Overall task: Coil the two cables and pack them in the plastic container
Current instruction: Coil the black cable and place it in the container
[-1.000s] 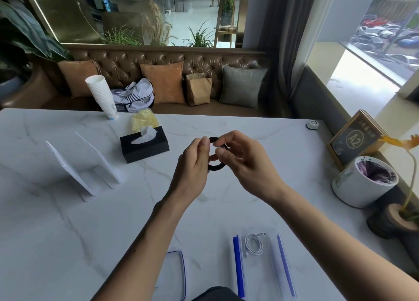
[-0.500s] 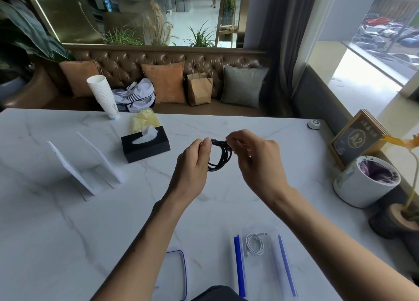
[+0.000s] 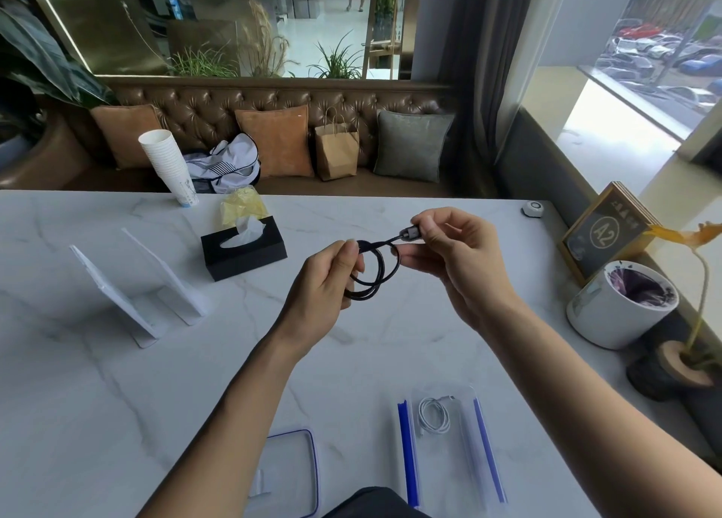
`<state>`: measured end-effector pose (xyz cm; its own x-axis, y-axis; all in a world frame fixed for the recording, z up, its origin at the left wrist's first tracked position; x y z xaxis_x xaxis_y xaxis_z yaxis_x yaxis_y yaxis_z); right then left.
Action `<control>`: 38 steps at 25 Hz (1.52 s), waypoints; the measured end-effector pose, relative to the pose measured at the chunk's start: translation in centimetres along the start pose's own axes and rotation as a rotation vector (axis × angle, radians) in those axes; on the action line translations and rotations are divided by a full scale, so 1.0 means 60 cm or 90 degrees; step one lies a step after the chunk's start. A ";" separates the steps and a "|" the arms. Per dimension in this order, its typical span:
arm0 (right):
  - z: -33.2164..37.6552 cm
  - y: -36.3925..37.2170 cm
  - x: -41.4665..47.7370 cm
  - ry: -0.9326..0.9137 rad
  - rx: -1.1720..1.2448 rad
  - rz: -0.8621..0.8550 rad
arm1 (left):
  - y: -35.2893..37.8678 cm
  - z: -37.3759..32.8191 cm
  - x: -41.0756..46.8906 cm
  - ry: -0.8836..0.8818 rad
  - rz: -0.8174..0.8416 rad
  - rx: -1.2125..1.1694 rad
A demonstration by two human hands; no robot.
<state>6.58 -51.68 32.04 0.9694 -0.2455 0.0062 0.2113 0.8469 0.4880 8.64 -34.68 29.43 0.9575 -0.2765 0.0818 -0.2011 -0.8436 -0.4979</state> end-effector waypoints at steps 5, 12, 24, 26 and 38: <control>0.001 0.000 -0.004 0.012 0.003 0.026 | -0.002 -0.018 0.002 0.013 -0.023 -0.013; -0.023 -0.002 -0.016 0.081 -0.037 0.078 | 0.022 -0.017 0.002 -0.018 0.016 -0.126; -0.053 -0.042 -0.030 0.097 -0.127 0.053 | 0.065 0.004 -0.006 -0.061 0.068 -0.167; -0.060 -0.063 -0.037 0.102 -0.115 0.025 | 0.080 0.020 -0.011 -0.092 0.054 -0.164; -0.190 -0.258 -0.117 0.226 -0.123 -0.161 | 0.261 0.130 -0.100 -0.229 0.171 -0.084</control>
<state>-2.10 -57.69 14.50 0.8599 -0.3075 -0.4074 0.4332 0.8617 0.2641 1.34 -42.65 14.41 0.8738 -0.3359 -0.3515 -0.4545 -0.8212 -0.3450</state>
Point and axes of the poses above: each hand's wrist, its own x-axis towards the middle knuckle, its own y-axis out of the palm, z = x × y, the point moved 8 cm from there along x, towards the middle knuckle, and after that the axes turned 14 degrees about x, right-handed, at the moved point
